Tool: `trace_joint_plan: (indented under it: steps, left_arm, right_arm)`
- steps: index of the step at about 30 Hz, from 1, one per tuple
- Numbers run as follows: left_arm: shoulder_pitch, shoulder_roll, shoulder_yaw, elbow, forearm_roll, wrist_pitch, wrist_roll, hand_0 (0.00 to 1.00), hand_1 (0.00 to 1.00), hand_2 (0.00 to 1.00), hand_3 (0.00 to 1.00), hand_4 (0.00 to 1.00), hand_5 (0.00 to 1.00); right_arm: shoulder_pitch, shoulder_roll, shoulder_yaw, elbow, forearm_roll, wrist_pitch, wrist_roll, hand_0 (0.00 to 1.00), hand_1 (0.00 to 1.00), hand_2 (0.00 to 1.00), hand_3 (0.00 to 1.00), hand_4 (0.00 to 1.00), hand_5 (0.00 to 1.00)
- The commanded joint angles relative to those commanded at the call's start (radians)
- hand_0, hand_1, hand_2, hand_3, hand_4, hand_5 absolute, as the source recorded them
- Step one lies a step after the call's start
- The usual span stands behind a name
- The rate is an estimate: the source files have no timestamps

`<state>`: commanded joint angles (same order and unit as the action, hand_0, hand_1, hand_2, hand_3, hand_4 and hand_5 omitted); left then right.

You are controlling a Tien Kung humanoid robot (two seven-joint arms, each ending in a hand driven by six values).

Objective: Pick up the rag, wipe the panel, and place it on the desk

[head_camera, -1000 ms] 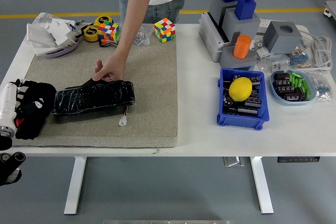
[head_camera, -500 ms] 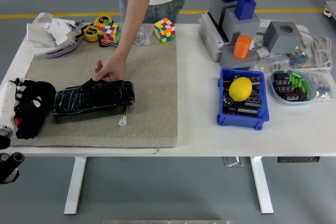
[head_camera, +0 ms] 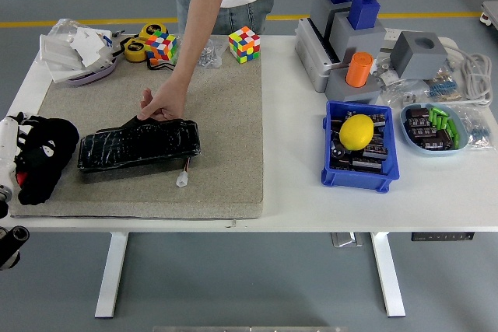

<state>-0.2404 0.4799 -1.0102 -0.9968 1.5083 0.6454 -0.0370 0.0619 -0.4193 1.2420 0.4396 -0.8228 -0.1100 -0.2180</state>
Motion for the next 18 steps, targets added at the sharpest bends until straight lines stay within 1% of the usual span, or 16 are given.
trace_joint_plan:
  steps: [3, 4, 7, 9, 11, 15, 18]
  left_arm:
    - [0.006, 0.013, -0.008, -0.023, 0.024, 0.0, 0.012, 0.251, 0.289, 0.566, 0.554, 0.536, 0.002]
    - [0.009, 0.017, -0.009, -0.031, 0.029, 0.0, 0.014, 0.238, 0.216, 0.555, 0.55, 0.521, 0.002]
    - [0.02, 0.037, -0.013, -0.076, 0.059, 0.0, 0.034, 0.238, 0.216, 0.555, 0.55, 0.521, 0.002]
    - [0.024, 0.043, -0.017, -0.096, 0.076, 0.0, 0.048, 0.238, 0.216, 0.555, 0.55, 0.521, 0.002]
    - [0.029, 0.055, -0.021, -0.135, 0.096, 0.0, 0.067, 0.236, 0.202, 0.551, 0.551, 0.513, 0.002]
    - [0.029, 0.061, -0.024, -0.17, 0.111, 0.0, 0.082, 0.236, 0.202, 0.551, 0.551, 0.513, 0.002]
    - [0.024, 0.054, -0.022, -0.174, 0.114, 0.0, 0.08, 0.23, 0.196, 0.549, 0.551, 0.5, 0.002]
  right_arm:
    - [0.0, 0.0, -0.002, -0.002, 0.001, 0.001, 0.0, 0.758, 0.631, 0.696, 0.601, 0.978, 0.59]
    - [0.001, 0.0, -0.002, -0.002, 0.001, 0.001, 0.0, 0.758, 0.631, 0.696, 0.607, 0.98, 0.591]
    - [0.002, -0.001, -0.002, -0.003, 0.002, 0.0, 0.0, 0.758, 0.631, 0.696, 0.607, 0.98, 0.591]
    - [0.003, -0.002, -0.001, -0.003, 0.002, 0.0, 0.0, 0.758, 0.631, 0.696, 0.607, 0.98, 0.591]
    - [0.004, -0.003, -0.002, -0.005, 0.004, 0.001, 0.0, 0.758, 0.631, 0.696, 0.608, 0.981, 0.593]
    - [0.005, -0.002, -0.001, -0.006, 0.004, 0.001, 0.002, 0.758, 0.631, 0.696, 0.608, 0.981, 0.593]
    - [0.006, 0.0, 0.0, -0.006, 0.004, 0.001, 0.004, 0.759, 0.632, 0.697, 0.608, 0.983, 0.595]
